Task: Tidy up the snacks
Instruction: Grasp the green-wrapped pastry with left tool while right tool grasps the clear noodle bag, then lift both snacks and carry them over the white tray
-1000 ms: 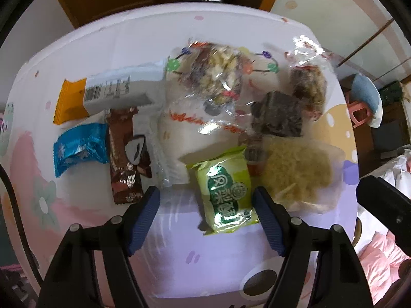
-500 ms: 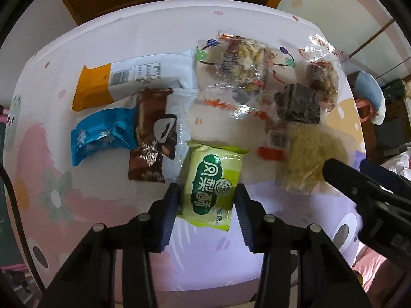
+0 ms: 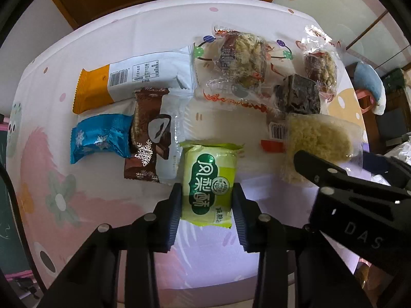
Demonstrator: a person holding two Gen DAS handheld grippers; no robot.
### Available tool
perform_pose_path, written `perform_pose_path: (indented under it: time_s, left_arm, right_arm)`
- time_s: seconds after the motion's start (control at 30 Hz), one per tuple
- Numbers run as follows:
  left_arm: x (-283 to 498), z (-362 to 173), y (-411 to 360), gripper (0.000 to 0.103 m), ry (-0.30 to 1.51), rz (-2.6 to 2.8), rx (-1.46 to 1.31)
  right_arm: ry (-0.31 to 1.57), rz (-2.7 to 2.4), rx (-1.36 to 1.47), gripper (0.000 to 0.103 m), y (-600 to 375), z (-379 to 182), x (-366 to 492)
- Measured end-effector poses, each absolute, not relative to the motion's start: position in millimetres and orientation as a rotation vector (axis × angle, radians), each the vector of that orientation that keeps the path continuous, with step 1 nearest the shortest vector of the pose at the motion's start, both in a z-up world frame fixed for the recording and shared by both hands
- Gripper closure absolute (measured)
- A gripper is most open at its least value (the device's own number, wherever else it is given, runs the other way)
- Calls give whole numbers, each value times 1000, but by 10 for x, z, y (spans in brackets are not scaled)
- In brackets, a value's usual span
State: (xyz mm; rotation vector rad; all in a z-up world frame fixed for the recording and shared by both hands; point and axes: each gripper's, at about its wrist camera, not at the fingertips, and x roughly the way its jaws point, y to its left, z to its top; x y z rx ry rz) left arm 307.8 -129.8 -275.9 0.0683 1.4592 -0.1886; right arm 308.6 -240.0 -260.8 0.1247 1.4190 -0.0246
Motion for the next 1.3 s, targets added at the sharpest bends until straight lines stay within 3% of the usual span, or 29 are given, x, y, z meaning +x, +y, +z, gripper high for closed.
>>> perform_pose_path:
  time_s: [0.13, 0.37, 0.67, 1.3]
  left_arm:
    - [3080, -2764, -1273, 68, 1467, -191, 40]
    - [2998, -2675, -1100, 68, 1454, -203, 11]
    - [2881, -2332, -824, 68, 1400, -204, -28]
    - [2060, -1140, -161, 68, 1201, -248, -57]
  right_arm:
    - [1420, -20, 114, 47, -2333, -2558, 3073]
    - [1406, -3, 129, 54, -2372, -2480, 3010]
    - [1379, 23, 161, 55, -2405, -2341, 2814]
    - [1159, 89, 320, 55, -2615, -1395, 1883]
